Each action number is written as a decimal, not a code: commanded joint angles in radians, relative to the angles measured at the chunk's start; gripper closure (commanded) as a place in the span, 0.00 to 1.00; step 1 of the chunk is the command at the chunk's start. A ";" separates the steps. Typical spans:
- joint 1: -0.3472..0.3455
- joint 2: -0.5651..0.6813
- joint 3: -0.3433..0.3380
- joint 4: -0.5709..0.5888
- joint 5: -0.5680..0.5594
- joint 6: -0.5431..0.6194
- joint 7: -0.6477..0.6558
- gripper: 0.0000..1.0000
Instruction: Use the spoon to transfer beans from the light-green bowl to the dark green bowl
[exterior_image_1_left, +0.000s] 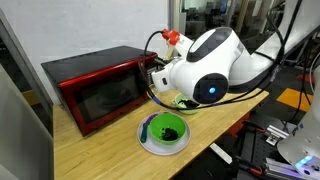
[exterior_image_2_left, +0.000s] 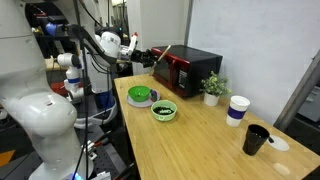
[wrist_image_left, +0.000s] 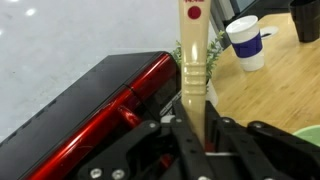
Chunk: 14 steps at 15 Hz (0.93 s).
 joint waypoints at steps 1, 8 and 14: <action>-0.040 -0.177 -0.061 -0.136 0.017 0.230 0.077 0.94; -0.069 -0.423 -0.227 -0.307 0.006 0.550 0.297 0.94; -0.122 -0.576 -0.373 -0.395 0.010 0.742 0.476 0.94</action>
